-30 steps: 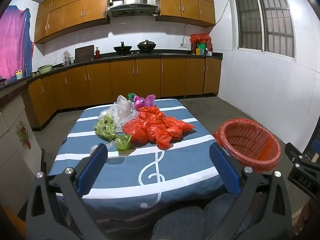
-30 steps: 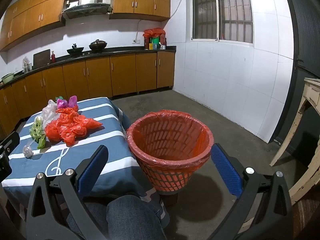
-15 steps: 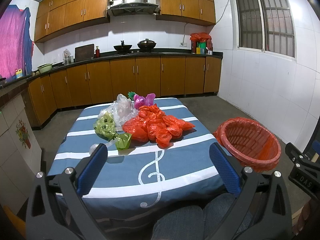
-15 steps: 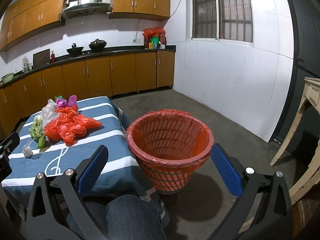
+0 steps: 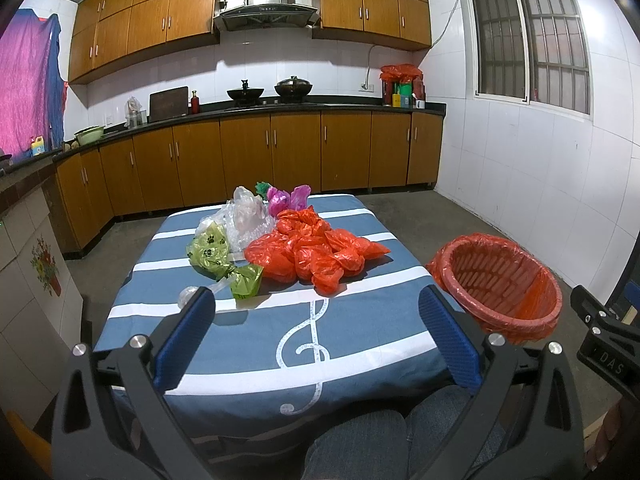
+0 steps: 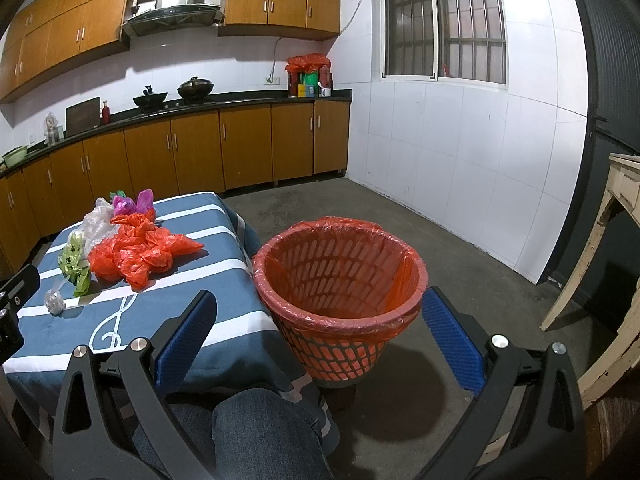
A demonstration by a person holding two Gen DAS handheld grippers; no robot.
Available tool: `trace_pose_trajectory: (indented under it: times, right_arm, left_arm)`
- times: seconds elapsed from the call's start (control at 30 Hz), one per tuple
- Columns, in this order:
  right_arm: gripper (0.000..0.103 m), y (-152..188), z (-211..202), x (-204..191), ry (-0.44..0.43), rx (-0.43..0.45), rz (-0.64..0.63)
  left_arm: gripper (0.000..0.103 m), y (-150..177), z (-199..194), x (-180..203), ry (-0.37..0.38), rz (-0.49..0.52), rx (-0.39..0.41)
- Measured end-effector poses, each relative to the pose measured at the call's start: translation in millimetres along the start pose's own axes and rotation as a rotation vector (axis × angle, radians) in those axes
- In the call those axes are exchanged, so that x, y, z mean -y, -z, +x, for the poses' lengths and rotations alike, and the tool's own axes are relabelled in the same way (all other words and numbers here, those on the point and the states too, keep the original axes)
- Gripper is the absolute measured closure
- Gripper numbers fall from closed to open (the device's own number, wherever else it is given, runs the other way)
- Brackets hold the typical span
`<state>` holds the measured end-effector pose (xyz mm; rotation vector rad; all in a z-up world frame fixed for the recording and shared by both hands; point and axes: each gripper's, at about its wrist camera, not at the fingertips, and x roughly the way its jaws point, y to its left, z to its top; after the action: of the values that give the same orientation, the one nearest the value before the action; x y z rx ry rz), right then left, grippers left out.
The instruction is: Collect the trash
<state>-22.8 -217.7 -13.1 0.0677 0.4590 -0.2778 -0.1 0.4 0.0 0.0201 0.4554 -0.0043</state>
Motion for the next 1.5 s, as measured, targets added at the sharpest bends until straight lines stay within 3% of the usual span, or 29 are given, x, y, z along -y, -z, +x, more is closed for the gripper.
trace_pose_trajectory:
  times: [1.5]
  right_arm:
    - [0.002, 0.7, 0.2, 1.0, -0.001, -0.004, 0.002]
  left_arm:
    - [0.004, 3.9, -0.4, 8.6, 0.001, -0.001, -0.007]
